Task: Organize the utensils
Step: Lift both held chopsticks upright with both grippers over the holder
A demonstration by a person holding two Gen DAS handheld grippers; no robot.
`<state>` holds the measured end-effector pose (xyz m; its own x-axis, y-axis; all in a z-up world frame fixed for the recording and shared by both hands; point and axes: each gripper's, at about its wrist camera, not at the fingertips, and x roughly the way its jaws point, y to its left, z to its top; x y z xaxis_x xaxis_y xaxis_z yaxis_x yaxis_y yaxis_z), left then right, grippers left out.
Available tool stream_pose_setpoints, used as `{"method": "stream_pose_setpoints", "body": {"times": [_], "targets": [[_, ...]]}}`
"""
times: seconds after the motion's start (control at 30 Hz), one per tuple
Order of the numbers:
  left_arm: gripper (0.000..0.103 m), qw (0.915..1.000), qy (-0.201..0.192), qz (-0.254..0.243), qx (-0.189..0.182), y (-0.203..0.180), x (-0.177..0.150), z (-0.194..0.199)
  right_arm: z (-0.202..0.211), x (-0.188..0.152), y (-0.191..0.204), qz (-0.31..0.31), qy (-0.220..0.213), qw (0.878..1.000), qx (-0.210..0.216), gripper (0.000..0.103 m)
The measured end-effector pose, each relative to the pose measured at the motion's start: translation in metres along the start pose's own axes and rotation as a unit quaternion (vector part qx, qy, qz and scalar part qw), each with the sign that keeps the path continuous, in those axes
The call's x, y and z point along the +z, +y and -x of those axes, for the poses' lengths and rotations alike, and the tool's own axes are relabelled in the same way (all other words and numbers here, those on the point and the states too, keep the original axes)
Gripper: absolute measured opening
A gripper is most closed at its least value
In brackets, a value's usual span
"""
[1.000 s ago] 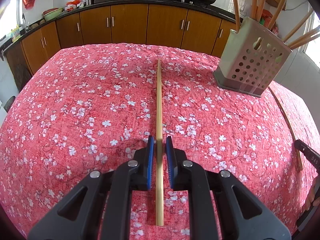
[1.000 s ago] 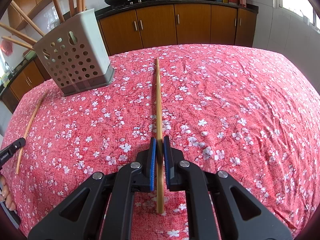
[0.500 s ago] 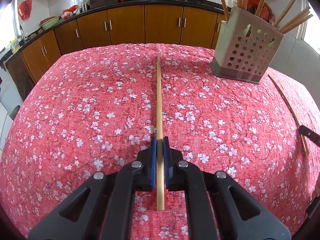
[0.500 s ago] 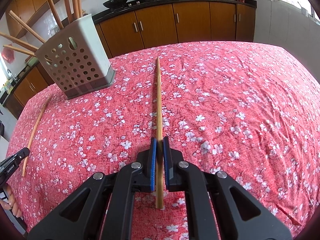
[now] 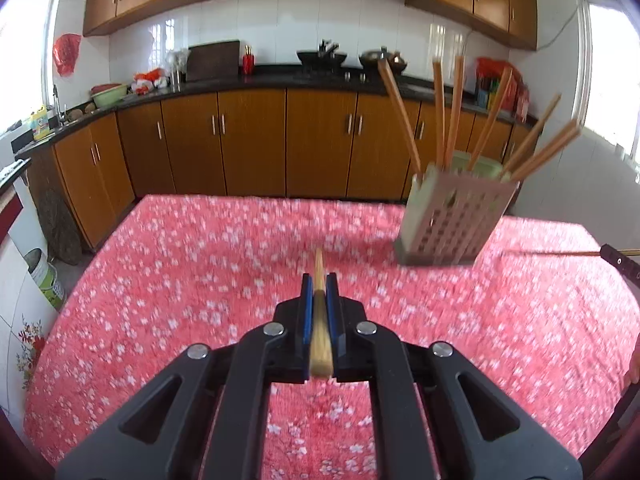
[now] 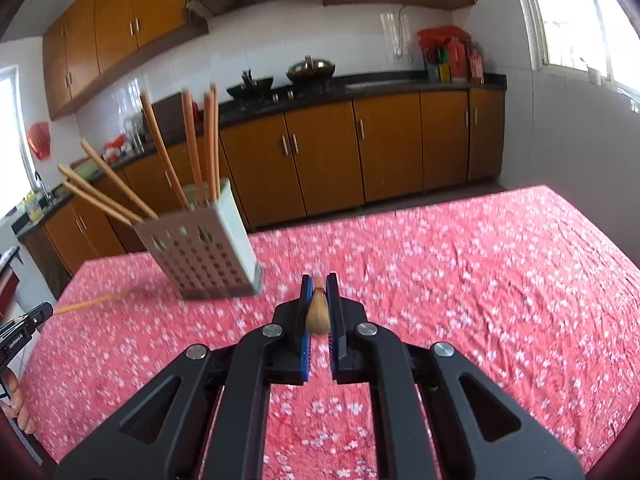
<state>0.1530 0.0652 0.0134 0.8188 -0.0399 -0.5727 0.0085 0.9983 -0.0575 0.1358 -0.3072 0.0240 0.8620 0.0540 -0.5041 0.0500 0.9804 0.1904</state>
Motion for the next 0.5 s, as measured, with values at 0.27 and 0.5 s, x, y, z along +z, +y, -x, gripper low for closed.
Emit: {"method": "stream_pose_setpoints", "body": {"times": [0.27, 0.5], "targets": [[0.008, 0.9984, -0.054, 0.014, -0.01, -0.002, 0.039, 0.027, 0.012, 0.023, 0.001, -0.011, -0.032, 0.999, 0.008, 0.007], [0.008, 0.9976, -0.068, 0.005, -0.013, -0.01, 0.053, 0.033, 0.014, 0.026, 0.004, -0.01, -0.039, 0.999, 0.015, 0.007]]}}
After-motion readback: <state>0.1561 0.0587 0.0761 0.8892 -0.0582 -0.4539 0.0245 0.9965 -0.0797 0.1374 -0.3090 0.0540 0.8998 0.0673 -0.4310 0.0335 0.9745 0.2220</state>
